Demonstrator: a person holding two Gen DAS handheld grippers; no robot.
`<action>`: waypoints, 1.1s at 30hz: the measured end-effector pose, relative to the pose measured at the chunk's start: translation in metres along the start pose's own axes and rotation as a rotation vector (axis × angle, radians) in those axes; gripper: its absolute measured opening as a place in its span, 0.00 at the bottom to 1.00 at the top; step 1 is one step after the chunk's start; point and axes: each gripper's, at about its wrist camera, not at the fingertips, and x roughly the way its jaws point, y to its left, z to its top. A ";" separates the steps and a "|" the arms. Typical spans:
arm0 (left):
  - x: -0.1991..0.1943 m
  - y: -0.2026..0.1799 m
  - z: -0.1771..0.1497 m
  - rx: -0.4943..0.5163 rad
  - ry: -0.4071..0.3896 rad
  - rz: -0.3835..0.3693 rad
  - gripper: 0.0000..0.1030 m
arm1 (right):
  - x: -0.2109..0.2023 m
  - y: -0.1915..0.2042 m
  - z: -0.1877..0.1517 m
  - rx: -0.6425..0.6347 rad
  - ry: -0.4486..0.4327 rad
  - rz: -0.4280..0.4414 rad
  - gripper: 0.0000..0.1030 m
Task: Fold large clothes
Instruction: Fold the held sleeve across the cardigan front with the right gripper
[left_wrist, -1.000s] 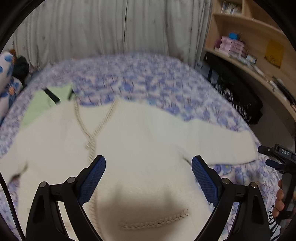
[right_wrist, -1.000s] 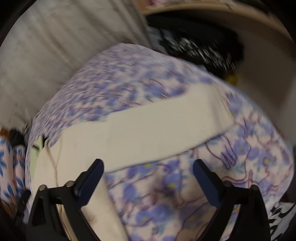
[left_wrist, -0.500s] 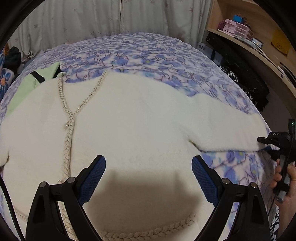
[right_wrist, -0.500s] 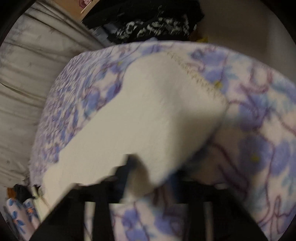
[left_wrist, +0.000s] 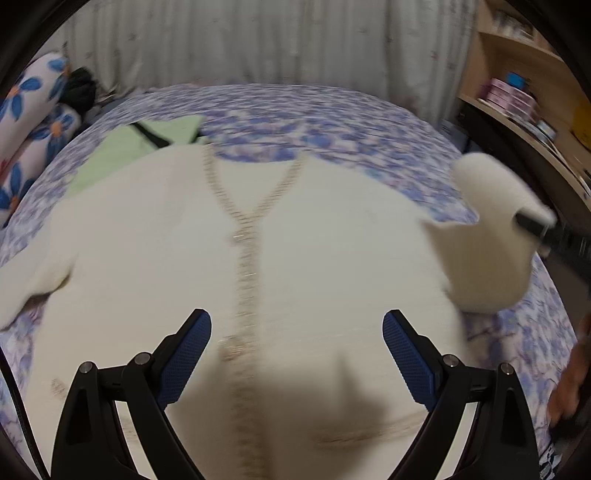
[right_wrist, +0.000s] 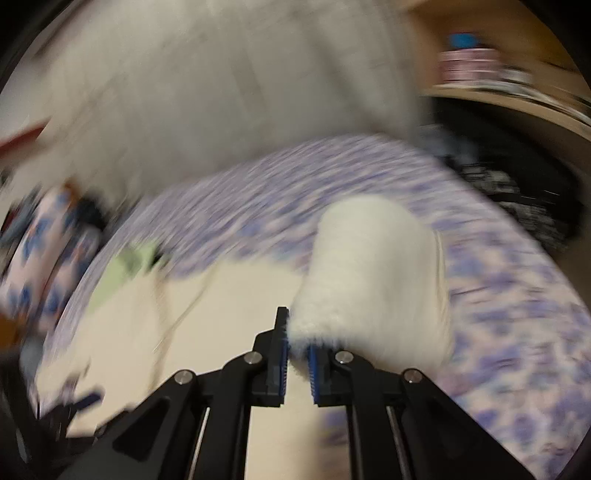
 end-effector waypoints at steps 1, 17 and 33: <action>0.001 0.010 0.000 -0.015 0.005 0.007 0.91 | 0.015 0.015 -0.011 -0.029 0.063 0.036 0.14; 0.054 0.038 -0.006 -0.120 0.163 -0.271 0.88 | 0.022 0.016 -0.107 0.096 0.232 0.078 0.42; 0.111 -0.012 0.015 -0.073 0.343 -0.376 0.22 | 0.021 0.007 -0.121 0.173 0.233 0.070 0.42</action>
